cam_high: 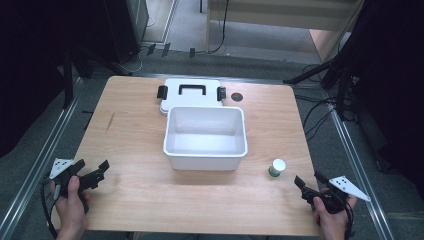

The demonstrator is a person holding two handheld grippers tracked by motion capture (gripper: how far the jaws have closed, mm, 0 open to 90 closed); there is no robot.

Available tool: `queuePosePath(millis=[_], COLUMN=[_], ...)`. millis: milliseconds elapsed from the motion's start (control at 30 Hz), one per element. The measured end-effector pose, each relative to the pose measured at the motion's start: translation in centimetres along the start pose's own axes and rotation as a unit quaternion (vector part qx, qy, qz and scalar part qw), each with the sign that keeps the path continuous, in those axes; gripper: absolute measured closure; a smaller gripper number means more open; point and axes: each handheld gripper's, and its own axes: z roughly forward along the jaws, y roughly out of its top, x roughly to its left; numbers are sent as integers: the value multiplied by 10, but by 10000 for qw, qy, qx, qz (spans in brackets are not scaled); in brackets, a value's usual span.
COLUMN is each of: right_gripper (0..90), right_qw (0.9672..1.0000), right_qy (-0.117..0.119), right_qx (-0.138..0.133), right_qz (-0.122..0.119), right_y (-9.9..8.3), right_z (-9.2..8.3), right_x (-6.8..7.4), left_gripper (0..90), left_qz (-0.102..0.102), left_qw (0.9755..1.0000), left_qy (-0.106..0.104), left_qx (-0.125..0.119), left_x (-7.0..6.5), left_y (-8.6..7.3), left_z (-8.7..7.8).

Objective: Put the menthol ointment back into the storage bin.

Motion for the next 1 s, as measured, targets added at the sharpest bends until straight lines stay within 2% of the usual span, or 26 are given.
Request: queuePosePath(millis=[133,333,433,567,700,867,933,967,1000], right_gripper=[138,145,150,156,168,169,167,167,166], right_qw=[9999,9996,9979,9964,9934,9819,9751,9751,9651], right_qy=[71,17,-36,44,62,108,91,91,57], right_qx=[131,282,632,840,1134,1795,2100,2100,2452], right_qz=[-61,-54,-160,-106,-181,-591,-712,-712,-923], right_y=[1,1,2,9,22,36,42,42,47], right_z=[2,4,6,4,3,4,6,6,9], right_x=[2,3,4,5,7,13,16,16,20], left_gripper=[87,87,87,87,87,87,87,87,87], left_qz=[78,25,29,39,29,49,53,69,70], left_qw=[10000,10000,10000,9999,9999,9998,9998,9998,9998], left_qy=[15,-48,-59,-79,-90,-136,-133,-145,-139], left_qx=[0,-72,-70,-65,-69,-143,-138,-117,-125], left_x=[-2,-1,-1,-1,-1,-1,-1,-1,-1], left_y=[0,-1,-1,-1,-1,-3,-3,-3,-3], left_z=[0,-2,-2,-2,-2,-4,-4,-5,-5])
